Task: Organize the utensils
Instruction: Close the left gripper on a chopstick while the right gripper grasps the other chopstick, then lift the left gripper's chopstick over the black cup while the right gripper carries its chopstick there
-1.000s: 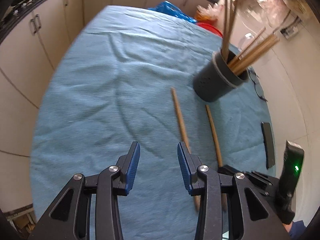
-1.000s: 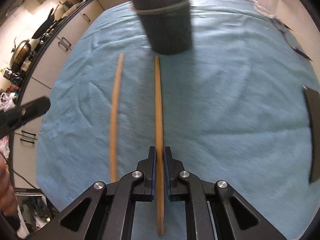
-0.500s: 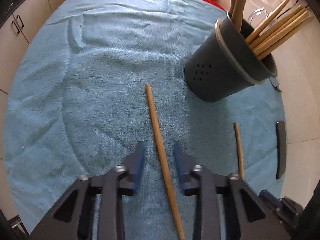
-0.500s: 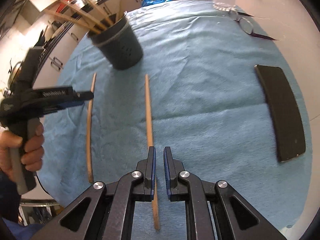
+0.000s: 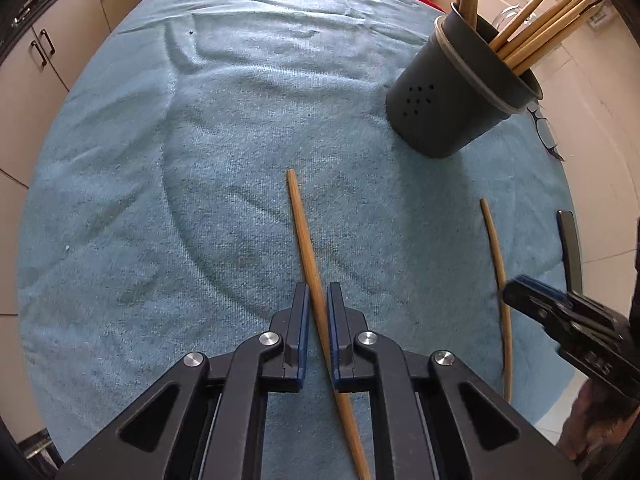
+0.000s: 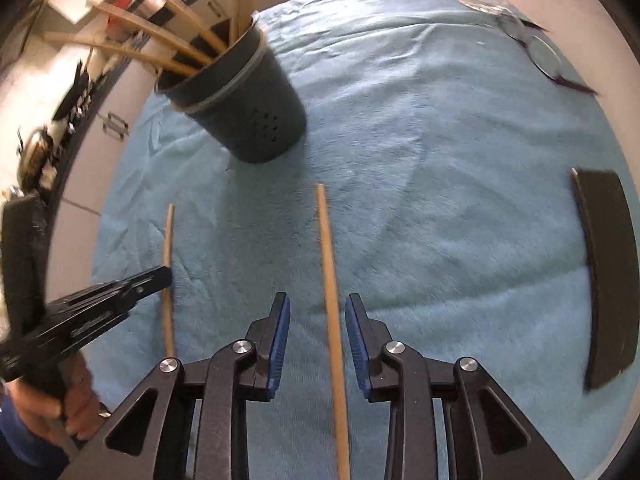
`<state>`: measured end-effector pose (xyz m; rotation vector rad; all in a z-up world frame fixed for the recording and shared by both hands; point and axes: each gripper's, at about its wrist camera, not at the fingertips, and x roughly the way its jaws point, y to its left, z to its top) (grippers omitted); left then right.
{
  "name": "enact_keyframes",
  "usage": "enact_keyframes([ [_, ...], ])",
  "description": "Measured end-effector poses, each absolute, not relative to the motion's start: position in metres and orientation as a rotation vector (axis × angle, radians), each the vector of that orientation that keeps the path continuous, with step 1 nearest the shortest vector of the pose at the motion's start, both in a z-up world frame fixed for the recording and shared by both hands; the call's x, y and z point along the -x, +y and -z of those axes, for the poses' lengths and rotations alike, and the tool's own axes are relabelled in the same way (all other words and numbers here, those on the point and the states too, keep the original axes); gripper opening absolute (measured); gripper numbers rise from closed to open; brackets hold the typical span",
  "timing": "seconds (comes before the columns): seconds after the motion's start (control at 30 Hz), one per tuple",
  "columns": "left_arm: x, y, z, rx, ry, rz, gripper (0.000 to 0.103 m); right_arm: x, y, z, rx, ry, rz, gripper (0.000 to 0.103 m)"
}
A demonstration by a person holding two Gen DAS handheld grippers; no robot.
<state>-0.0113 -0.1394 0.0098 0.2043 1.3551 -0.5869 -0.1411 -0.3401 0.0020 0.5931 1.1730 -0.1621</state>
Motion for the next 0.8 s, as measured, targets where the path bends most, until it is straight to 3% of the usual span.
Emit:
enact_keyframes([
  [0.1,0.013,-0.136,-0.012,-0.209,1.344,0.595,0.008,0.129,-0.336,0.006,-0.557,1.206,0.173,0.029],
  [0.17,0.017,-0.132,-0.014,-0.214,1.325,0.598,0.007,0.126,-0.333,0.01,-0.538,1.214,0.18,0.011],
  [0.2,0.018,-0.13,-0.016,-0.208,1.315,0.603,0.007,0.125,-0.332,0.011,-0.529,1.223,0.174,0.009],
  [0.37,0.02,-0.121,-0.04,-0.156,1.251,0.622,0.007,0.132,-0.334,0.003,-0.547,1.181,0.161,0.008],
  [0.8,0.046,-0.106,-0.13,-0.108,0.988,0.637,0.006,0.184,-0.328,-0.093,-0.511,0.804,0.177,0.008],
])
